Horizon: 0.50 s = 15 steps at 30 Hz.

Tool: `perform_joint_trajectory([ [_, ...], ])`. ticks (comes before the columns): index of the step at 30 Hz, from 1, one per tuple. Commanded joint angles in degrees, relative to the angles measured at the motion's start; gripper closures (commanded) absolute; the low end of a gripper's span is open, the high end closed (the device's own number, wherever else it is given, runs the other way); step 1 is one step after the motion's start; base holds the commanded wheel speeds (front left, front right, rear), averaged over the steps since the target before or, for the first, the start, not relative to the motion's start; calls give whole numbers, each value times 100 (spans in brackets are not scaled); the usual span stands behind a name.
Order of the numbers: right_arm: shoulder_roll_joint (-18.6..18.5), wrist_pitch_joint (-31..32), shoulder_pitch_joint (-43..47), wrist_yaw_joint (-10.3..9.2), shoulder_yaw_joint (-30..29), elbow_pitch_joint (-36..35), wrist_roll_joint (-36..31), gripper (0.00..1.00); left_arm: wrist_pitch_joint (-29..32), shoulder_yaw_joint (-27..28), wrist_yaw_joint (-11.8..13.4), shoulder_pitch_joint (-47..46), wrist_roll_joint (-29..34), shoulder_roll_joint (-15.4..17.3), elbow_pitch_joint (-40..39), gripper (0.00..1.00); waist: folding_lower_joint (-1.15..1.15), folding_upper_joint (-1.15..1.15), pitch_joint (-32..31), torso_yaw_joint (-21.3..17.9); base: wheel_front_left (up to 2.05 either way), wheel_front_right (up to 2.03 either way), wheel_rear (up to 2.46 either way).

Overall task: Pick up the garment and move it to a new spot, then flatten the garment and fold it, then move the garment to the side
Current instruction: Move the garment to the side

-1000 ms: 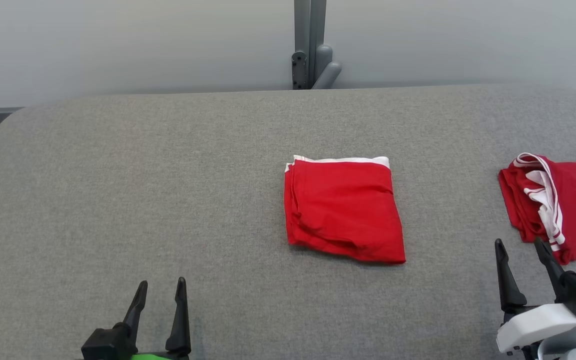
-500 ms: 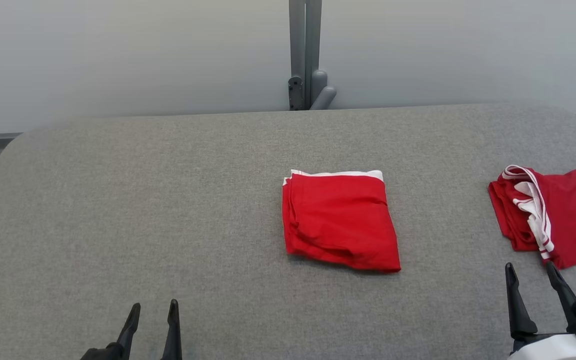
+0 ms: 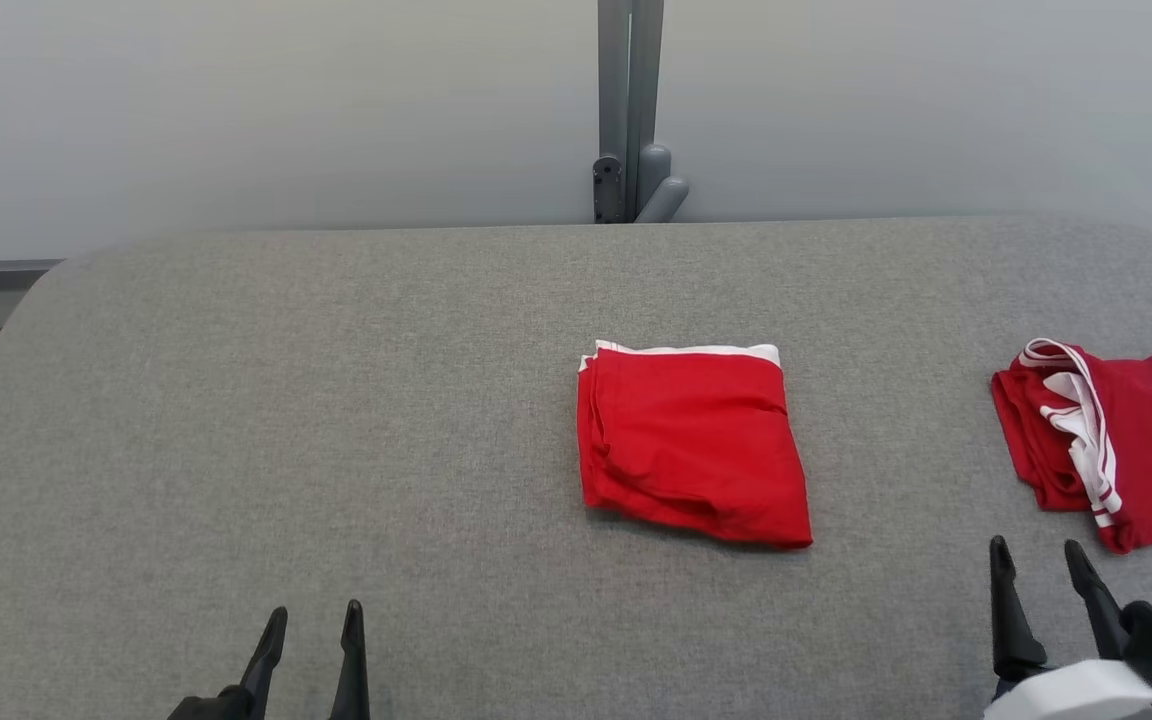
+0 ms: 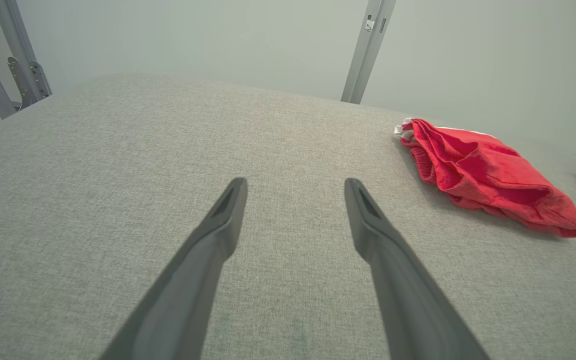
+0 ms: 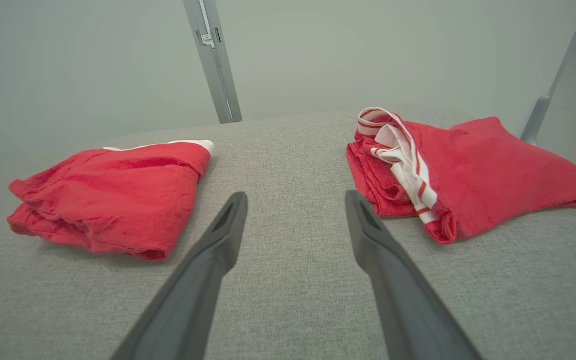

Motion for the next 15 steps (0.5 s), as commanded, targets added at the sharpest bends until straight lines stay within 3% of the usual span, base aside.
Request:
perform_joint_trajectory([
  [1, -14, -14, -261, -3, 76, 204, 175, 0, -14, 2, 1, -11, -17, 9, -25, 0, 0, 0, 27, -3, 0, 0, 0],
  [6, -281, 677, -1164, -7, 488, 558, 556, 0, -14, -54, -15, -78, -12, 9, -33, 0, 0, 0, 166, 14, 0, 0, 0],
  [15, -331, 2663, -2709, -1, 939, 1081, 1121, 0, -14, -303, -102, -540, 30, 9, 38, 0, 0, 0, 731, 290, 0, 0, 0],
])
